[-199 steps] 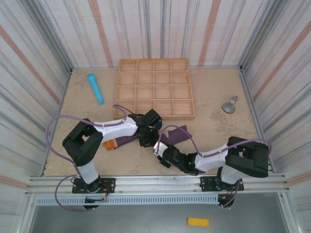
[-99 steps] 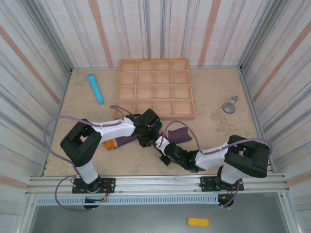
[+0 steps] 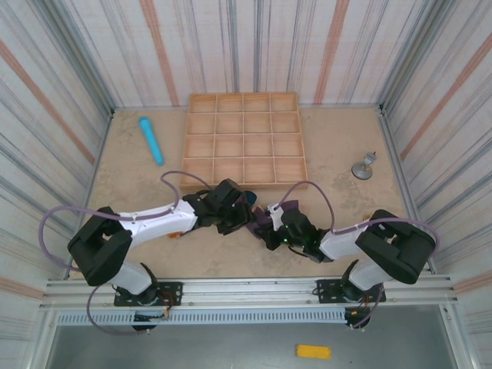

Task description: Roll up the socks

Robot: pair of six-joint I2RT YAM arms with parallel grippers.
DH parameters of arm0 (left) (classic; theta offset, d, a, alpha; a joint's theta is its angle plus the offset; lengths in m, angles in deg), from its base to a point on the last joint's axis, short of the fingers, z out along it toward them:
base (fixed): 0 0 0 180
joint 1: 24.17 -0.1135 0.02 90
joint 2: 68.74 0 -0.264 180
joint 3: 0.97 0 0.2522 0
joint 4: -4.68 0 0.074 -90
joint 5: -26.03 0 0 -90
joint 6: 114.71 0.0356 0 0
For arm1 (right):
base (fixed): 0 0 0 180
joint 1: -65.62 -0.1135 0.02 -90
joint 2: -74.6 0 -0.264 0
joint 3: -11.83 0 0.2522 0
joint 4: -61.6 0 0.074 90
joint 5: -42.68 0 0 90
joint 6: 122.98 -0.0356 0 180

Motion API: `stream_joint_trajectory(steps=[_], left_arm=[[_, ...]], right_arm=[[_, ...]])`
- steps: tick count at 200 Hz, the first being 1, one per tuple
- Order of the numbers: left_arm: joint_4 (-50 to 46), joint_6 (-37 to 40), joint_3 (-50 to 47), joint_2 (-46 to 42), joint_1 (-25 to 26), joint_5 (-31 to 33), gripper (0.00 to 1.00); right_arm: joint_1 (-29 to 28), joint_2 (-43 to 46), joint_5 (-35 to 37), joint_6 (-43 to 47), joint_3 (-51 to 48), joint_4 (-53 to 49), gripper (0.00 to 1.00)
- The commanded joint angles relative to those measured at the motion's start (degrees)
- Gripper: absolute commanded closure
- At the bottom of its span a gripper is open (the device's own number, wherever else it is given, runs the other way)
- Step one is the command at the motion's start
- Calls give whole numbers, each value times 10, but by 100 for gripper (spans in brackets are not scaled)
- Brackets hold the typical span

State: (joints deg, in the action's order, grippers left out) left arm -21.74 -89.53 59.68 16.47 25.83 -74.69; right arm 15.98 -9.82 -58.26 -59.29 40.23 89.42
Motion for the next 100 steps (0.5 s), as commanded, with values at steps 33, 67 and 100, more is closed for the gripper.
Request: stream_joint_trajectory(steps=[33,67,100], left_arm=[[58,22,-39,-2,3,32,39],[78,35,-43,14,3,40,41],[98,35,-39,38,2,42,43]], right_arm=[[71,-68,-127,-127,-32,-3,100],[107,-106,-183,-166,-26,14,100],[144,-152,-239,-205,-22,56,100]])
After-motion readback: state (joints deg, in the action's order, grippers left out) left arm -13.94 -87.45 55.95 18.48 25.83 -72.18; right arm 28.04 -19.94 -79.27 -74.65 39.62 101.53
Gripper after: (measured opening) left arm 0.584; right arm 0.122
